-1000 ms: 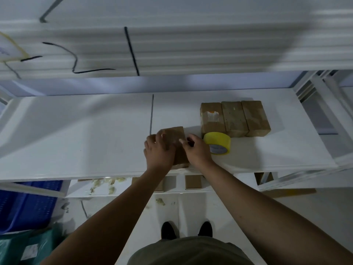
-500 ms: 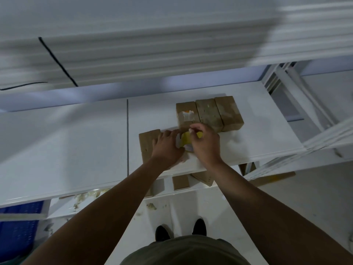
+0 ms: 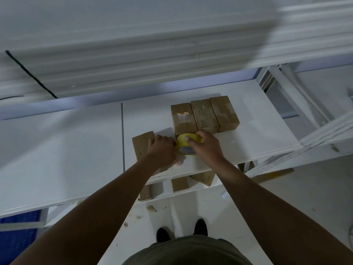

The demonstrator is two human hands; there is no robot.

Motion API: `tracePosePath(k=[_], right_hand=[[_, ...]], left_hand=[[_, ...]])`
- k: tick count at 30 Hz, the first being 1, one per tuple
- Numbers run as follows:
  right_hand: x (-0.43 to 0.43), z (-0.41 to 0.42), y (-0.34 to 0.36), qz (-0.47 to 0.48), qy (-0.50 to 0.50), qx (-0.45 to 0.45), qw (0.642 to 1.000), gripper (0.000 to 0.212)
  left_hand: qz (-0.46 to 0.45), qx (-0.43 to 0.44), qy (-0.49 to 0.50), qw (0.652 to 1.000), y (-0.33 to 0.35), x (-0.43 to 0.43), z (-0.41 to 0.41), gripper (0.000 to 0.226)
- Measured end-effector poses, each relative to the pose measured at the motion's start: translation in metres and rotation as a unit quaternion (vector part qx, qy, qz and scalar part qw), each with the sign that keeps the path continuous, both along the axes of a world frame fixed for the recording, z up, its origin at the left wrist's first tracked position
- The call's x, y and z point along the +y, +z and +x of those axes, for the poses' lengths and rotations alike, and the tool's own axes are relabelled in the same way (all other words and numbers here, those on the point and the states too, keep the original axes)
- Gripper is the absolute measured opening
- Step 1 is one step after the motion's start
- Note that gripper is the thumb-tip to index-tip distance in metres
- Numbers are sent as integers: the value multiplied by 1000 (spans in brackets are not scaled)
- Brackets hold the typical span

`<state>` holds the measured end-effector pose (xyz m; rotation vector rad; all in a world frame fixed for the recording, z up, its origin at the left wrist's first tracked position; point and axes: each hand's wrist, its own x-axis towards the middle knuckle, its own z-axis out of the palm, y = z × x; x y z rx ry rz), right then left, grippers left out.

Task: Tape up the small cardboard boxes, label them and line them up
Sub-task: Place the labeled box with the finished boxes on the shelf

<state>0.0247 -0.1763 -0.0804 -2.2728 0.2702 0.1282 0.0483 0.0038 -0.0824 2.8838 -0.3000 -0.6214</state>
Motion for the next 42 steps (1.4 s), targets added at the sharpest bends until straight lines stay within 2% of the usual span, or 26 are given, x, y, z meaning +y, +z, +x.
tracePosePath(k=[3, 9, 19, 22, 29, 34, 38, 42], right_hand=[[1, 3, 4, 4, 14, -2, 1000, 35], [-10, 6, 11, 64, 33, 51, 996, 44], [-14, 1, 6, 10, 92, 1, 996, 42], [-14, -1, 9, -16, 118, -11, 993, 40], [-24, -5, 8, -2, 119, -23, 993, 43], [-30, -5, 4, 34, 93, -6, 995, 49], [-35, -3, 4, 28, 57, -1, 998, 39], [-37, -4, 5, 29, 46, 7, 999, 29]], left_hand=[[51, -11, -8, 999, -6, -8, -1, 32], [46, -73, 21, 996, -17, -14, -4, 38], [49, -51, 20, 997, -9, -11, 5, 42], [16, -53, 42, 998, -5, -6, 8, 27], [-69, -66, 46, 994, -7, 14, 10, 16], [-100, -89, 36, 990, -10, 20, 7, 18], [-99, -112, 30, 988, -14, 20, 2, 24], [-120, -140, 36, 982, -20, 19, 0, 20]])
